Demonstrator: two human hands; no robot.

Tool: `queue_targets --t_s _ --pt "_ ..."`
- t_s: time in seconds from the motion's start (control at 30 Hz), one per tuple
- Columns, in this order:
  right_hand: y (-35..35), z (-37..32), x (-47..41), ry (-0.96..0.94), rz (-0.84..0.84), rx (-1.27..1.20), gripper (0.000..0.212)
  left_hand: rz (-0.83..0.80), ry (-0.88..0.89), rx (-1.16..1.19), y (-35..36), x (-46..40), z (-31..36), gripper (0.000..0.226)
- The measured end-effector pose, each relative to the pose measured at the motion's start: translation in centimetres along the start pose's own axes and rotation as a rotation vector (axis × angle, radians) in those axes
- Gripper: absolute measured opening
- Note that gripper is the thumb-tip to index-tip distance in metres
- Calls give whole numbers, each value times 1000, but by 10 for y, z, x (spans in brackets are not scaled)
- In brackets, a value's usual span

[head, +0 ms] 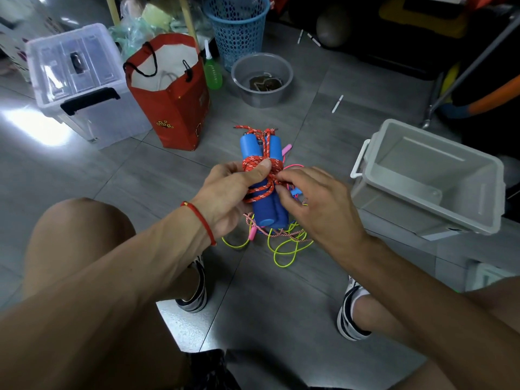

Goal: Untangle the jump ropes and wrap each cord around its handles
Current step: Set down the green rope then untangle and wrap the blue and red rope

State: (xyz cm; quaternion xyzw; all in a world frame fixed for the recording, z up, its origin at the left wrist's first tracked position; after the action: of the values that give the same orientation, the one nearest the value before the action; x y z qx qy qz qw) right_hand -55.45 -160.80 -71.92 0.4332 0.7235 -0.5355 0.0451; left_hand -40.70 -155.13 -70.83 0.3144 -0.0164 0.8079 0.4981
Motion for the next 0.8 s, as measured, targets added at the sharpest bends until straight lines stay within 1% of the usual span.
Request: queue_targets --t_s 0.1,0.23,0.4,0.57,0.7,0.8 --pt "-1 3 -3 111 -58 -119 15 11 -7 3 0 1 -2 44" --pt "-5 4 -7 205 -32 -237 13 24 -9 1 0 1 -2 48" --pt "-2 6 -4 210 33 -191 7 43 22 11 3 -2 -5 53" --pt "-5 11 -7 124 84 -135 6 20 14 88 4 -4 0 43" --pt "-7 18 -13 201 -5 -229 9 -5 29 87 5 -6 4 34" --pt "-11 21 -15 195 -81 -207 10 -23 26 102 4 -6 6 35"
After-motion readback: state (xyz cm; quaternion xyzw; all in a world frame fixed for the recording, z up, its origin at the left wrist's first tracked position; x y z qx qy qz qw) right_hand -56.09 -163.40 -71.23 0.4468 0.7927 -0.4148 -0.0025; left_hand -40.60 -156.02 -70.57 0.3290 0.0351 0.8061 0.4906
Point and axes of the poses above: each hand's wrist, its own x-axis away from the middle knuckle, its own y-axis out of the palm, z = x × y, the point moved 2 cm from there along -x, towards the middle knuckle, and after that the axes turned 1 degree about -z, right-handed, at the moved point
